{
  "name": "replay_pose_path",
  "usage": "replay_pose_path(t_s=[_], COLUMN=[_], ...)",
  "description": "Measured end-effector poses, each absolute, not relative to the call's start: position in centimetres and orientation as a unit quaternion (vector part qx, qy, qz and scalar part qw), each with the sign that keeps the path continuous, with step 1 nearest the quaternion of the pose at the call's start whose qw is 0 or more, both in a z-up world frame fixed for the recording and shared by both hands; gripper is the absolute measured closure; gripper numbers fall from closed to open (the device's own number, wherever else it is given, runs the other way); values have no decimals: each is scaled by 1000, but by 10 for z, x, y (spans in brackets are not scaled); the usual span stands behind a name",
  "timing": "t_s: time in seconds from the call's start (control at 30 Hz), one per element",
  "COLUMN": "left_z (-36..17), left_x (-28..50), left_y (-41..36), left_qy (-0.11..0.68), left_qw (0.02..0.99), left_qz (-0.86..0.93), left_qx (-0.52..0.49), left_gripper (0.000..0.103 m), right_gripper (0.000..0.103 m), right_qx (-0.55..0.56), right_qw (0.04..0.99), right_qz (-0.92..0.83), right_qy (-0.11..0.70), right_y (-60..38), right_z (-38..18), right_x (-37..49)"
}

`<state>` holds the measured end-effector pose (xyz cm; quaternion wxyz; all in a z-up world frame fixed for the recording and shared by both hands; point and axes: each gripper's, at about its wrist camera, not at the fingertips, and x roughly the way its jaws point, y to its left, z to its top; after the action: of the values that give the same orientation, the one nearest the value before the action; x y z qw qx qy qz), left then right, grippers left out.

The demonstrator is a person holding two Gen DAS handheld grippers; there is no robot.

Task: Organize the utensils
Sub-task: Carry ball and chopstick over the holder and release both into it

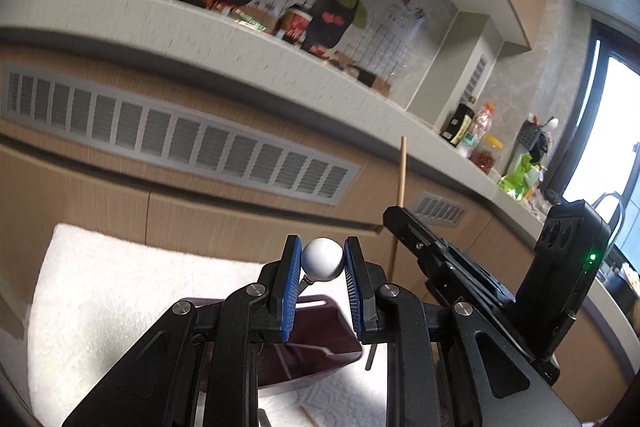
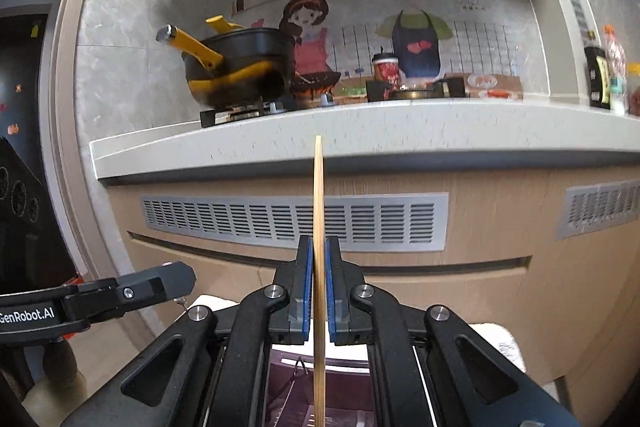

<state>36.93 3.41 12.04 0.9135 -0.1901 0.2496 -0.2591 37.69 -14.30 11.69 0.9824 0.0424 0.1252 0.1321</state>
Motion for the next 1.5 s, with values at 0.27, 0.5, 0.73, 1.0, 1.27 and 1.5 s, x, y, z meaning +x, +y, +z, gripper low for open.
replay_pose_path(t_s=[0.27, 0.5, 0.73, 1.0, 1.27, 1.5], left_z=[90, 72, 63, 37, -7, -34], left_x=[382, 377, 343, 288, 232, 189], left_y=[34, 31, 38, 46, 44, 9], left_qy=[279, 309, 310, 342, 396, 426], left_qw=[907, 901, 914, 916, 901, 887], left_qz=[-248, -241, -205, -168, -153, -178], left_qx=[-193, -187, -163, -127, -95, -32], left_gripper=[80, 65, 57, 51, 47, 47], right_gripper=[98, 94, 73, 54, 28, 26], right_qx=[38, 15, -6, -23, -41, -62], right_qw=[980, 973, 966, 958, 952, 938], right_qz=[130, 132, 108, 78, 64, 49], right_qy=[146, 189, 235, 275, 297, 337], right_y=[-141, -140, -150, -167, -180, -186], right_z=[83, 52, 29, 9, -9, -39], right_x=[399, 395, 366, 309, 246, 210])
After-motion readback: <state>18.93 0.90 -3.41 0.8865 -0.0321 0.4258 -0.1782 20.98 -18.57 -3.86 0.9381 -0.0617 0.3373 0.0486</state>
